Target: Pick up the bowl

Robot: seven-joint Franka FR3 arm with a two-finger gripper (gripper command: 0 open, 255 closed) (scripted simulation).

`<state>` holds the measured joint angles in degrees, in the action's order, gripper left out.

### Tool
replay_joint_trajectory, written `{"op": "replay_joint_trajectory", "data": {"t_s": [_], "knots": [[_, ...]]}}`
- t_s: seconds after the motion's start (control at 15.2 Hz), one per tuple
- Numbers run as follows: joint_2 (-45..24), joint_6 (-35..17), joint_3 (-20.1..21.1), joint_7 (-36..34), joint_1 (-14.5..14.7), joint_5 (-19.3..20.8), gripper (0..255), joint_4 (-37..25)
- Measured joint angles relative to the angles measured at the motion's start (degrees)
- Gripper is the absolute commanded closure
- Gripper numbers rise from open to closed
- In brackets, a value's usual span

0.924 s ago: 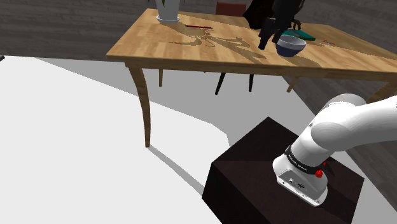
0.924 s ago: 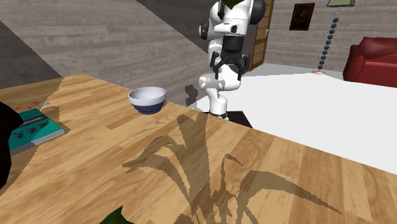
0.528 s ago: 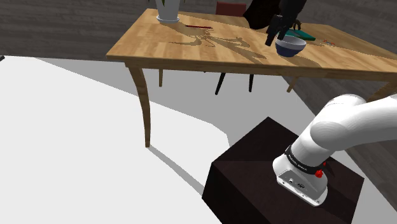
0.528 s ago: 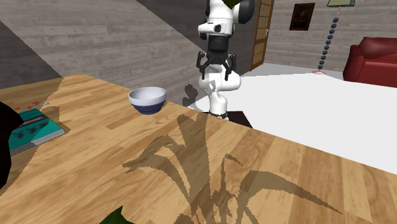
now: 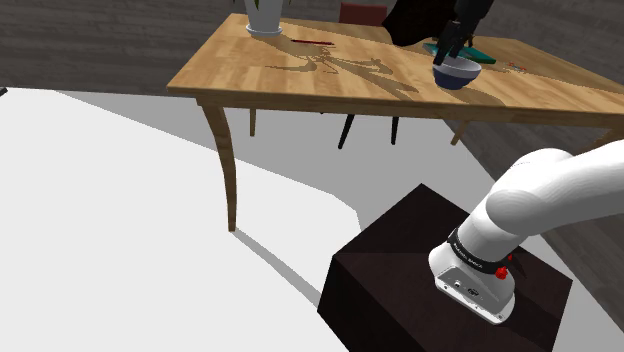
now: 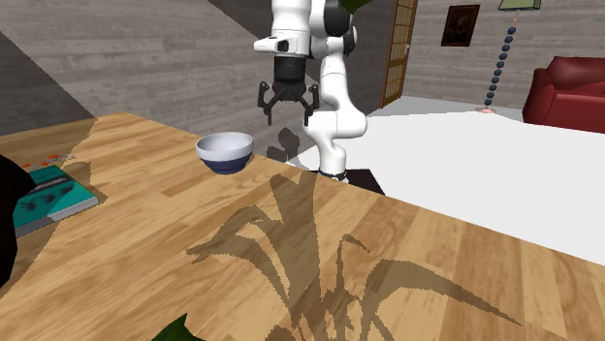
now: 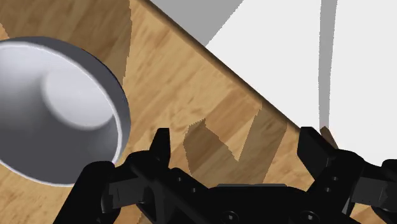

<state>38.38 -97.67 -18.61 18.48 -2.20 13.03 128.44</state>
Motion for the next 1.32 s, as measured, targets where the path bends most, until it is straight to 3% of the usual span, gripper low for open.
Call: {"op": "replay_joint_trajectory", "data": {"t_s": [0.46, 0.99, 1.06, 1.32], "knots": [[-8.4, -2.3, -9.7, 10.6, 0.0, 0.7, 0, -7.4], [-8.7, -7.4, -11.3, 11.3, -0.3, 1.4, 0, -2.7], [-8.7, -7.7, -11.4, 11.3, -0.3, 1.4, 255, -2.5], [-8.8, -8.0, -11.5, 11.4, -0.3, 1.4, 255, -2.4]]}}
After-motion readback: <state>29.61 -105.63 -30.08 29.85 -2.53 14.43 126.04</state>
